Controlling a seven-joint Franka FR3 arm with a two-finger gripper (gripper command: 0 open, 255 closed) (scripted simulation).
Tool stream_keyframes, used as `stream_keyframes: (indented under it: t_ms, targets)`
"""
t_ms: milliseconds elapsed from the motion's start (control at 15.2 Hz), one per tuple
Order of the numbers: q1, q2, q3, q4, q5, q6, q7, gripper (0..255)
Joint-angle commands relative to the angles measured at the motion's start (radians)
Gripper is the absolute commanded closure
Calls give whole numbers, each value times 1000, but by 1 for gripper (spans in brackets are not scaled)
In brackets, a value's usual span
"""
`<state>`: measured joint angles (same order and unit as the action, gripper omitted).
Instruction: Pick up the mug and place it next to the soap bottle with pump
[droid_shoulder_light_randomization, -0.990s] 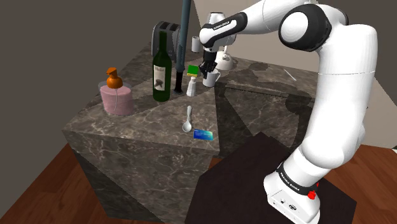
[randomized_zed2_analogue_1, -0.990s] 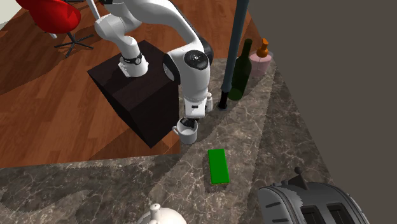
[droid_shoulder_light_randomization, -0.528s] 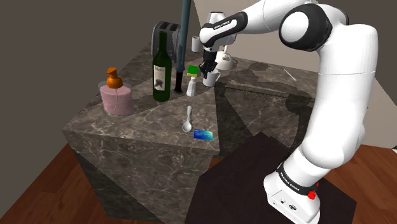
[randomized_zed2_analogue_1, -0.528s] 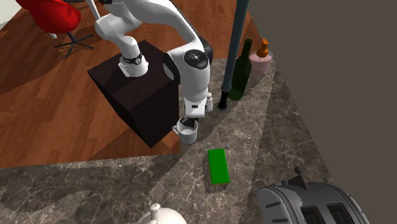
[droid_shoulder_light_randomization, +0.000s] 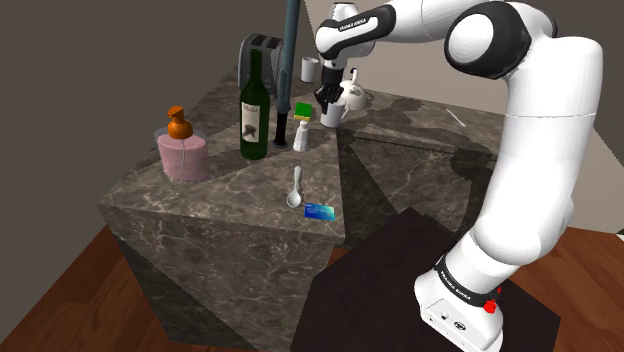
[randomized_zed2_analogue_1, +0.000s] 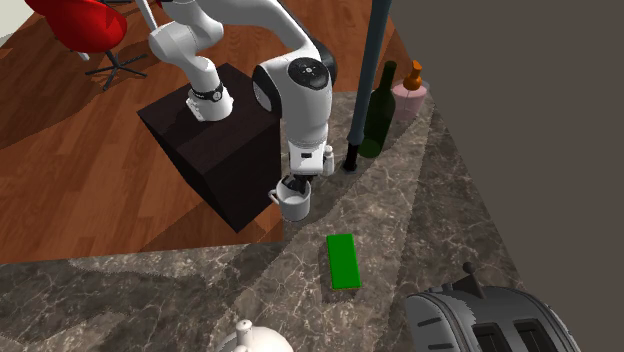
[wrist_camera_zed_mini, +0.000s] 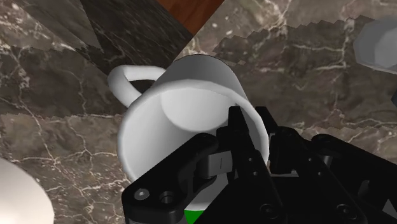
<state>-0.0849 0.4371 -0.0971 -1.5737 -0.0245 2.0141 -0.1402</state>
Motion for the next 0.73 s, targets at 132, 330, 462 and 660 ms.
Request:
stream_keyframes:
  t_ms: [132, 330, 462, 660]
  targets:
    - [0, -17, -1, 28, -1, -45, -2, 255]
    - [0, -26, -1, 55, -1, -81, -4, 255]
    - [0, -31, -1, 75, -1, -105, -5, 255]
    - [0, -37, -2, 106, -1, -143, -6, 255]
